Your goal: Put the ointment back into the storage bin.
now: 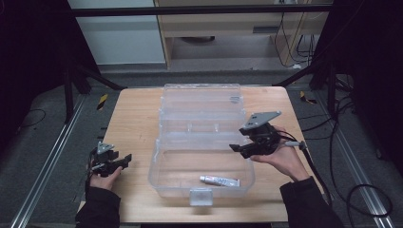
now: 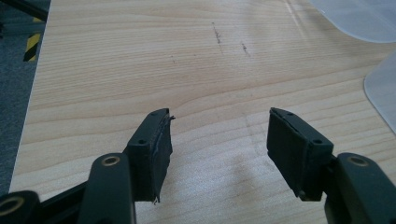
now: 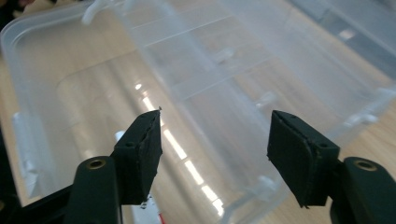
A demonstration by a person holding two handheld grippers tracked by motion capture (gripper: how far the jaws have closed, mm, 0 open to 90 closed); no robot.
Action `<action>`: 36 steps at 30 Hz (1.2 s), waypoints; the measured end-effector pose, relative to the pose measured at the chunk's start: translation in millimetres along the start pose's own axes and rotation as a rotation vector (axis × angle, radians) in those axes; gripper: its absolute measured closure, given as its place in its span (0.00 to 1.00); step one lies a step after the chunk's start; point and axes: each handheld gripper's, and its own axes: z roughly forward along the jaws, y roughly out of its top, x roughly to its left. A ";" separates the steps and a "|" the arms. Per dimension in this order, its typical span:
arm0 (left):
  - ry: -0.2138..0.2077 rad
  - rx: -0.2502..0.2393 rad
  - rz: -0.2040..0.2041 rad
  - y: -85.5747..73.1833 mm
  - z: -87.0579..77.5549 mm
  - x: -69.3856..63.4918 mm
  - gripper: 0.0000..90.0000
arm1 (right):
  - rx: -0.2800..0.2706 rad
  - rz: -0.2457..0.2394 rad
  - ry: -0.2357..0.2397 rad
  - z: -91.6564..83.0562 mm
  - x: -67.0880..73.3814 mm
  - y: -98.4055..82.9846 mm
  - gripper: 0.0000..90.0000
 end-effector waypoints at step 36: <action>-0.015 -0.018 -0.011 0.7 -1.4 0.7 0.55 | -0.128 0.408 -0.446 4.8 -70.3 -163.2 0.19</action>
